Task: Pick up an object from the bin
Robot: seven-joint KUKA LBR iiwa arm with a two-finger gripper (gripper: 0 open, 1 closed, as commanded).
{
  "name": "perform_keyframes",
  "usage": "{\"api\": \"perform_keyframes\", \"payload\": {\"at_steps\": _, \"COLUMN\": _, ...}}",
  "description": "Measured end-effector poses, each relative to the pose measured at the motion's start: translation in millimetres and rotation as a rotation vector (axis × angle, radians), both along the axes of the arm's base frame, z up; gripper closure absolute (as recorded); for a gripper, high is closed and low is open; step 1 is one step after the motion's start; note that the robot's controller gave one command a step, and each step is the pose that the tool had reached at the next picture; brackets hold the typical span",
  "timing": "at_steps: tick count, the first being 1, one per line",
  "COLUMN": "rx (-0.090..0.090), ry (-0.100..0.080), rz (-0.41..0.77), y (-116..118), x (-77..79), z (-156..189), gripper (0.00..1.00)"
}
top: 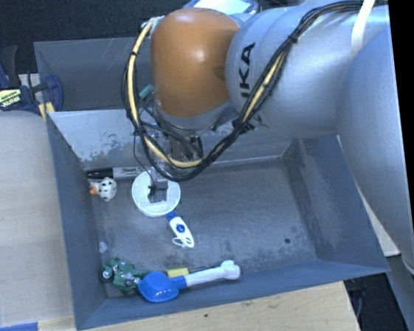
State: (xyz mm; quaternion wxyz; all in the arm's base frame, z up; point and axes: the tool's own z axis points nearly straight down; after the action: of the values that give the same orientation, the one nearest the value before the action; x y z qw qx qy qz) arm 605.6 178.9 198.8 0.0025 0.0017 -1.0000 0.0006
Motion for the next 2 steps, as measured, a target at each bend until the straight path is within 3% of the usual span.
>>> {"api": "perform_keyframes", "payload": {"at_steps": 1, "rx": 0.002, "ry": 0.0, "rz": 0.522, "y": -112, "x": -39.5, "z": -129, "gripper": 0.0}}
{"api": "perform_keyframes", "payload": {"at_steps": 2, "rx": 0.003, "ry": -0.001, "rz": 0.758, "y": -158, "x": -55.1, "z": -128, "gripper": 0.0}}
